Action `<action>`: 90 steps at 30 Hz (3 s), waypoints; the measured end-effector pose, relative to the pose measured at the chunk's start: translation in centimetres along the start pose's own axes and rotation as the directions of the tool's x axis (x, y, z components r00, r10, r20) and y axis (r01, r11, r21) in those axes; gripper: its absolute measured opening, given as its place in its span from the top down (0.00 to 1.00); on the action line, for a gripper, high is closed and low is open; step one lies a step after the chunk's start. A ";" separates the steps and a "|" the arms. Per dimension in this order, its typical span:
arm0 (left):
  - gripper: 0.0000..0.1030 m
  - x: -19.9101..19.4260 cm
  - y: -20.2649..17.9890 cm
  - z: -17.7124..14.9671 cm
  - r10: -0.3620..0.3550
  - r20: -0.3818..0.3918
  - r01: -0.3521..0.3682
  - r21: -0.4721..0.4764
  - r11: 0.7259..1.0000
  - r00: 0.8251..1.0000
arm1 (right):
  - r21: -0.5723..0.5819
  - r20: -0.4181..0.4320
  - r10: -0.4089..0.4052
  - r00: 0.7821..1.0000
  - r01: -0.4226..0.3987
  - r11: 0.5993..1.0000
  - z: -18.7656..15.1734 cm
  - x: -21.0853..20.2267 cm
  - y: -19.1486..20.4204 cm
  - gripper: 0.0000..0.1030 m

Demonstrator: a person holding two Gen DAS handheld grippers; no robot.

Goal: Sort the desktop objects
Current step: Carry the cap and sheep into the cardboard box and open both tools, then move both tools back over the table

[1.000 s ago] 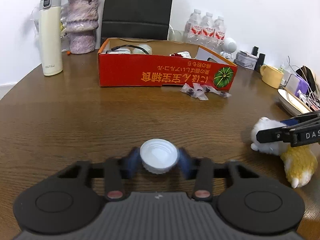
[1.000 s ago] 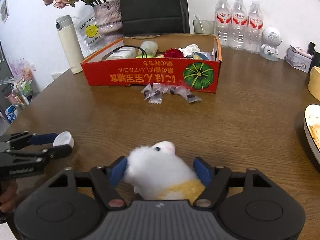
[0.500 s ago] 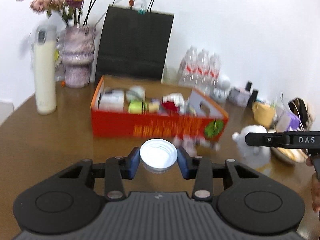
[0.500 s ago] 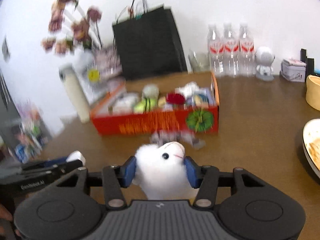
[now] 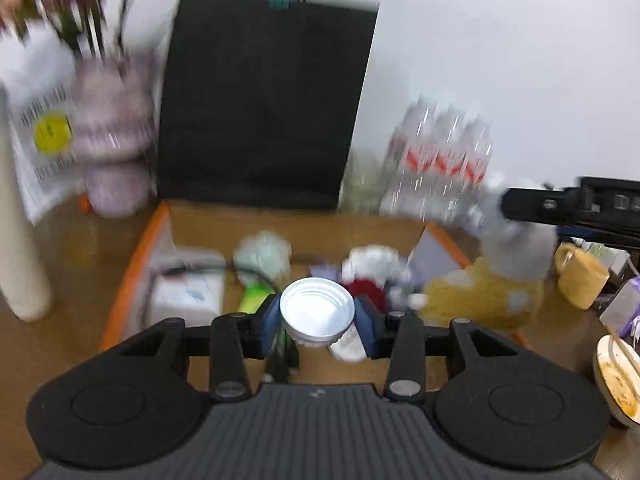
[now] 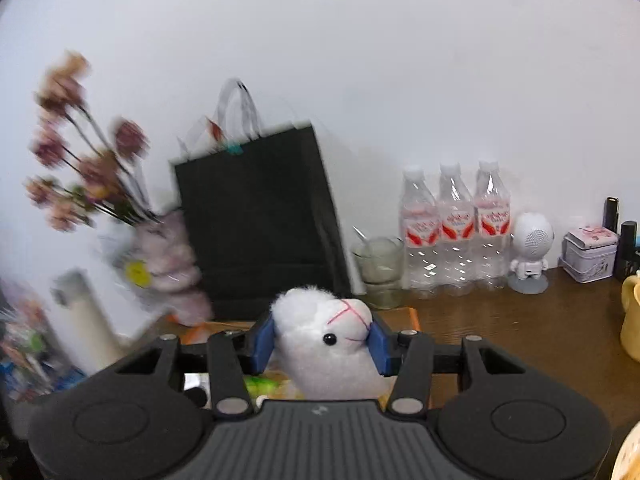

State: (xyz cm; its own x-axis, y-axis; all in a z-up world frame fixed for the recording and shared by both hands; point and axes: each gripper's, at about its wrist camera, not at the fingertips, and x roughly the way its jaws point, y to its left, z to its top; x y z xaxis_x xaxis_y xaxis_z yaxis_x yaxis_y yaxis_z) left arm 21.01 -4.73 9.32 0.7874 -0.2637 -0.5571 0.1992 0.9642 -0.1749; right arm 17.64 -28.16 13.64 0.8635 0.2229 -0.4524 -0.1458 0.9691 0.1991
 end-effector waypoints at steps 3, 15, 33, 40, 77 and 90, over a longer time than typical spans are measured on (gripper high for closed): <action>0.60 2.7 -0.8 -0.6 0.027 -0.049 -0.025 0.048 0.999 0.998 | -0.016 -0.180 -0.053 0.982 0.051 0.999 -0.6 5.2 0.1 0.54; 0.55 7.0 -0.4 -2.1 0.056 -0.200 -0.041 0.076 0.996 0.978 | -0.246 -0.400 -0.284 0.871 0.197 0.949 -2.8 15.8 1.2 0.52; 0.09 0.0 3.7 2.4 0.098 -0.130 -0.084 0.108 0.991 0.987 | -0.111 -0.469 -0.143 0.872 0.102 0.989 0.4 7.7 0.6 0.33; 0.38 1.1 4.0 -1.7 0.170 -0.117 -0.152 0.142 0.978 0.979 | -0.117 -0.474 -0.198 0.858 0.162 0.980 -3.7 7.0 0.7 0.62; 0.00 -13.8 0.6 2.5 0.201 0.413 -0.248 0.063 0.967 0.888 | -0.164 0.182 0.081 0.980 -0.051 0.985 0.6 -5.5 3.6 0.11; 0.00 -16.6 1.9 -7.6 0.256 0.266 -0.280 0.055 0.958 0.929 | -0.139 0.039 0.084 0.996 -0.078 0.987 -8.7 -8.9 2.0 0.11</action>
State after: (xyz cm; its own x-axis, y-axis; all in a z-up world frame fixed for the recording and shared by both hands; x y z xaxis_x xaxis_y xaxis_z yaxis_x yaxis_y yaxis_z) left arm 3.91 1.31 12.05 0.9381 0.0094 -0.3461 0.0022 0.9995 0.0330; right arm 5.44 -27.25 10.48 0.8664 0.2992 -0.3998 -0.2781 0.9541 0.1113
